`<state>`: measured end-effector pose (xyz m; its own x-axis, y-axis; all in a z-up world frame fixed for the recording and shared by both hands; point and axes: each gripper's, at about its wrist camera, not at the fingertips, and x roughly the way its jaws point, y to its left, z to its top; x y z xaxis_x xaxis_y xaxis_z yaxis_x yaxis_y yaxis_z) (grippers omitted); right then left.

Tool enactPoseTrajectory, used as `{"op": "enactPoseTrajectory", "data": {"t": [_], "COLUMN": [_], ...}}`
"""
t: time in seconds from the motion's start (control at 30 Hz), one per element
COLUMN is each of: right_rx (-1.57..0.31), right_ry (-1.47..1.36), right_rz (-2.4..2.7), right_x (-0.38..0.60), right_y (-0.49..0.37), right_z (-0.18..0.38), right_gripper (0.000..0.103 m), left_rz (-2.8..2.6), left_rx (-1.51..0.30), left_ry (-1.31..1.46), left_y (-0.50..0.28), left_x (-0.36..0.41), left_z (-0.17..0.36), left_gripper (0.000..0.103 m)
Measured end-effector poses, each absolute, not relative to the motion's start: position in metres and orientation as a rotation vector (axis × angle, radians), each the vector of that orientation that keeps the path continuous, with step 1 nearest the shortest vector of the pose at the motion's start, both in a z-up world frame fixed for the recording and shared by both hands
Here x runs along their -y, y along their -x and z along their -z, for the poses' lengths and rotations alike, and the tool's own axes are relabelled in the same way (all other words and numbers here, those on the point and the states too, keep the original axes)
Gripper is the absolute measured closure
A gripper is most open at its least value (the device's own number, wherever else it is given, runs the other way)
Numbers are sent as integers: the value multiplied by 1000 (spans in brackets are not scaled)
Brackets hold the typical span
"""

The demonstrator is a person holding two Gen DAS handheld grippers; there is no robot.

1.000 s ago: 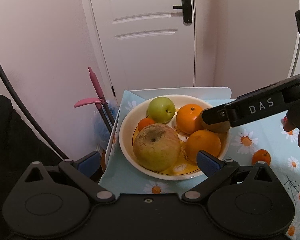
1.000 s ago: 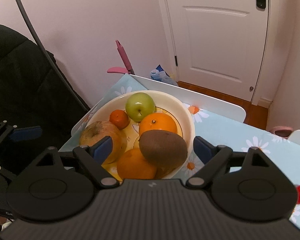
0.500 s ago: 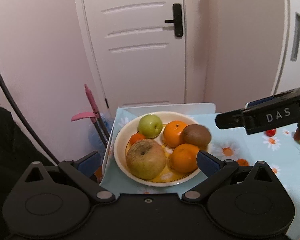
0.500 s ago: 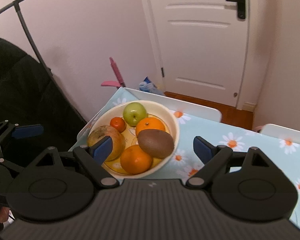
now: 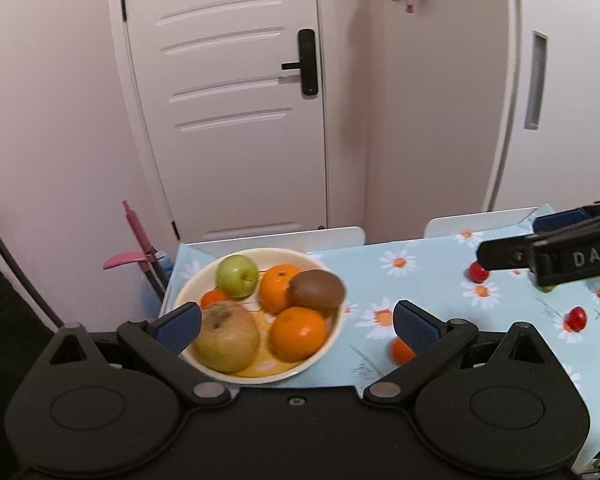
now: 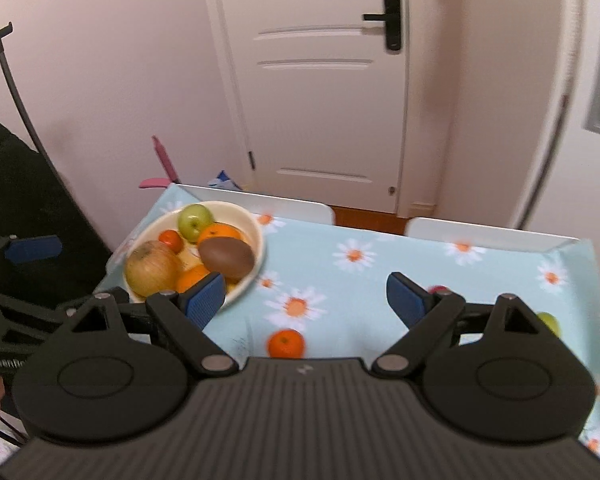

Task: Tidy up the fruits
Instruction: 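Move both tools back over the loose tangerine and red tomato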

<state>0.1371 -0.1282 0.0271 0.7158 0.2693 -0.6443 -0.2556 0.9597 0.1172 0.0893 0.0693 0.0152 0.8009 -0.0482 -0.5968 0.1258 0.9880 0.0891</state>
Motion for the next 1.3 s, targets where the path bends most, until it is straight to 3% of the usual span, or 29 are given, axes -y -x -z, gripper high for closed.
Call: {"op": "enactPoseTrajectory", "data": {"t": [0.37, 0.77, 1.07, 1.3], "right_rx": [-725, -763, -780, -785], "right_ry": [16, 29, -5, 2], "right_rz": [-225, -147, -130, -135], "right_x": [221, 298, 318, 318], "right_y": [-105, -98, -101, -103], "right_z": [-8, 70, 109, 119], "right_gripper": [0, 0, 2, 4], "left_rz": [31, -19, -31, -32], "left_rx": [-612, -636, -685, -723], "left_ry": [-131, -166, -165, -142], "left_y": [-73, -105, -134, -146], "left_x": [0, 52, 59, 58], "left_z": [-4, 75, 118, 130], "left_gripper": [0, 5, 26, 59]}}
